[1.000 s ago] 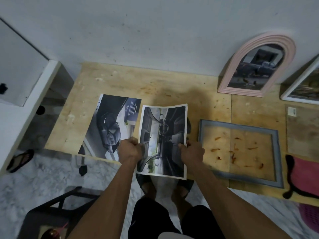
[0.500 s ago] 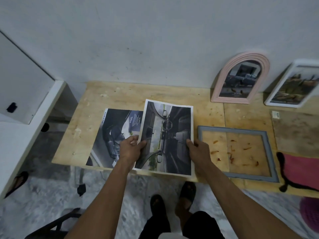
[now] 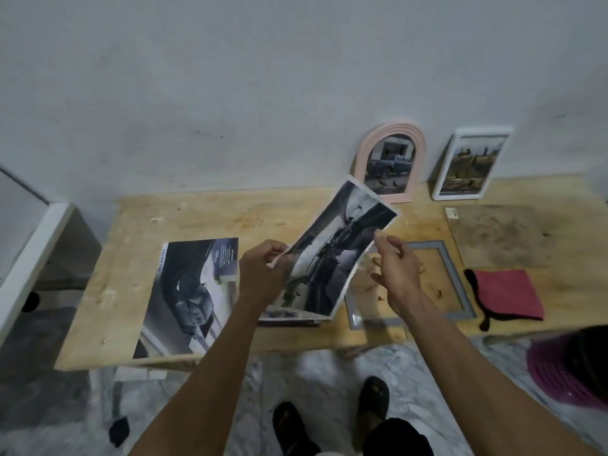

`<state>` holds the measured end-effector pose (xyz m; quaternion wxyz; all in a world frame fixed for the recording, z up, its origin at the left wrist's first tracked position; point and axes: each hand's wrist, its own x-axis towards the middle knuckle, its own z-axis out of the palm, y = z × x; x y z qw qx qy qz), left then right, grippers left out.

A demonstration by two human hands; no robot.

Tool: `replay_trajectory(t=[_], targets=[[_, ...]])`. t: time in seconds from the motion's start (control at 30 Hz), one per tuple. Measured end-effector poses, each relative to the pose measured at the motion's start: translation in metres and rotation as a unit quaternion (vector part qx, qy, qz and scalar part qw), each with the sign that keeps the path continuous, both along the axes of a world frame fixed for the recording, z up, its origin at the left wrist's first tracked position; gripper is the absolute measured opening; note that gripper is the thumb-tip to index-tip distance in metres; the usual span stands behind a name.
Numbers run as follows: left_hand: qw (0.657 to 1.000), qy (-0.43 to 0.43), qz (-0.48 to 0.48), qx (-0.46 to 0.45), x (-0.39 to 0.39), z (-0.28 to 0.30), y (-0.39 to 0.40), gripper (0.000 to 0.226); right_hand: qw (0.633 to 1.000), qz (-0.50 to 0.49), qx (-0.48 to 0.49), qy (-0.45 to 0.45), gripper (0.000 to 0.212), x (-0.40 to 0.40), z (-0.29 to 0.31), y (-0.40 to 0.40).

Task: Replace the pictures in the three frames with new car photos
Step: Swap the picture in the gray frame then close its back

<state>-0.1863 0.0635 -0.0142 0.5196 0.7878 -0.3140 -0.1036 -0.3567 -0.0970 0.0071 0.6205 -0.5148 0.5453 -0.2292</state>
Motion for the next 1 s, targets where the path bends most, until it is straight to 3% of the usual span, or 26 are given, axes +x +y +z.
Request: replay_trajectory(t=[0.07,0.13,0.2,0.27,0.37,0.43,0.53,0.63,0.7,0.77,0.83,1.0], targets=[[0.994,-0.099,-0.035,-0.033,-0.008,0.011,-0.017,0.009,0.971,-0.02,0.144,-0.188,0.052,-0.009,0.021,-0.02],[0.979,-0.187,-0.064,-0.056,-0.017,0.018,-0.034,0.018,0.922,-0.054,0.231,-0.306,0.067,-0.021,0.037,-0.046],[0.961,-0.257,-0.081,-0.063,-0.029,0.022,-0.048,0.021,0.918,-0.053,0.243,-0.309,0.058,-0.031,0.044,-0.07],[0.953,-0.28,-0.084,-0.073,-0.04,0.021,-0.063,0.025,0.948,-0.035,0.203,-0.243,0.036,-0.041,0.039,-0.091],[0.954,-0.283,-0.085,-0.061,-0.06,0.011,-0.082,0.03,0.96,-0.004,0.169,-0.223,0.039,-0.068,0.023,-0.121],[0.976,-0.201,-0.076,-0.016,-0.079,0.01,-0.094,0.045,0.962,0.023,0.161,-0.219,0.041,-0.092,0.019,-0.139],[0.992,0.056,-0.045,0.101,-0.107,0.007,-0.115,0.061,0.962,0.059,0.163,-0.21,0.043,-0.13,0.007,-0.173],[0.934,0.344,-0.027,0.093,-0.12,-0.013,-0.133,0.059,0.954,0.091,0.179,-0.222,0.047,-0.161,-0.01,-0.206],[0.879,0.475,0.0,0.043,-0.136,-0.025,-0.141,0.044,0.949,0.099,0.198,-0.226,0.041,-0.177,-0.016,-0.222],[0.812,0.583,0.016,-0.028,-0.152,-0.03,-0.142,0.054,0.95,0.104,0.208,-0.208,0.04,-0.19,-0.024,-0.234],[0.768,0.635,0.009,-0.086,-0.159,-0.038,-0.137,0.069,0.955,0.112,0.215,-0.169,0.039,-0.2,-0.033,-0.243],[0.75,0.659,-0.045,-0.037,-0.147,-0.044,-0.108,0.085,0.963,0.134,0.233,-0.03,0.027,-0.205,-0.072,-0.243]])
